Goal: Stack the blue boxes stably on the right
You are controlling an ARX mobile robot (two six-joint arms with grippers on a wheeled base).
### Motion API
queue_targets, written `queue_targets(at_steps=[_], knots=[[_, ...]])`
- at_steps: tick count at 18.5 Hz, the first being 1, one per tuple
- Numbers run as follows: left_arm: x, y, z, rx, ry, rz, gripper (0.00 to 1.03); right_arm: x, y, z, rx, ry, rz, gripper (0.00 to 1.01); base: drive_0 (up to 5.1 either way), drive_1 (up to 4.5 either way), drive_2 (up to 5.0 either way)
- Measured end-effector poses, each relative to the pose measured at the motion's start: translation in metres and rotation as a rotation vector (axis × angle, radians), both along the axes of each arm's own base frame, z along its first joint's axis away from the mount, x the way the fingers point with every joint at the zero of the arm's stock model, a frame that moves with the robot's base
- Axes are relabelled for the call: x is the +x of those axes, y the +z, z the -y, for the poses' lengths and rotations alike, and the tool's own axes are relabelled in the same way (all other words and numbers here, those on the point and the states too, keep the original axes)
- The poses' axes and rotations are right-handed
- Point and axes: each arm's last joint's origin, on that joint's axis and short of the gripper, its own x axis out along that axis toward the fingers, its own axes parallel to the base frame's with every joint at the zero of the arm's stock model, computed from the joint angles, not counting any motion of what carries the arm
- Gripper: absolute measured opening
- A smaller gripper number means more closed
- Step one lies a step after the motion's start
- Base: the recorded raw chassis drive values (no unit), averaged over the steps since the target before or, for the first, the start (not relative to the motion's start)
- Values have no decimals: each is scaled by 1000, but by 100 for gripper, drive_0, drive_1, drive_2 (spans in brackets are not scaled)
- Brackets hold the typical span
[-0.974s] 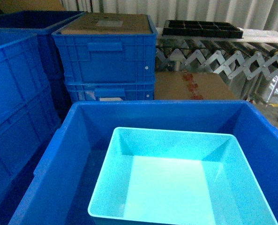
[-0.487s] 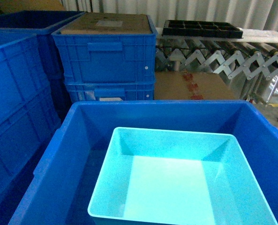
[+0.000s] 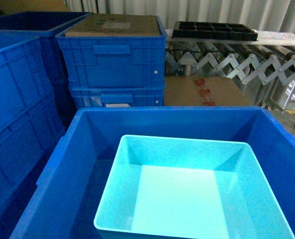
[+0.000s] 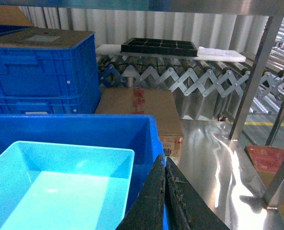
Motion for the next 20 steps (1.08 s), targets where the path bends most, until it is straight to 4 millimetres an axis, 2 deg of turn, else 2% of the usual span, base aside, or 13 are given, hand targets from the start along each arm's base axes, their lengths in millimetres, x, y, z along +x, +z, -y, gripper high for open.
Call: queue_targets(at_steps=[2,3,4,12,14,20], knots=[[0,0,0,0,-1,1,2,0,0,0,0,0,0,2,0,0,0],[0,0,0,0,-2,1,2,0,0,0,0,0,0,12,0,0,0],[0,0,0,0,-1,1,6,0,0,0,0,0,0,23,0,0,0],[0,0,0,0,-1,1,80,0,0,0,0,0,0,99,0,0,0],[0,0,0,0,-1,1,98,0,0,0,0,0,0,97,0,0,0],[0,0,0,0,-1,1,98,0,0,0,0,0,0,98,0,0,0]])
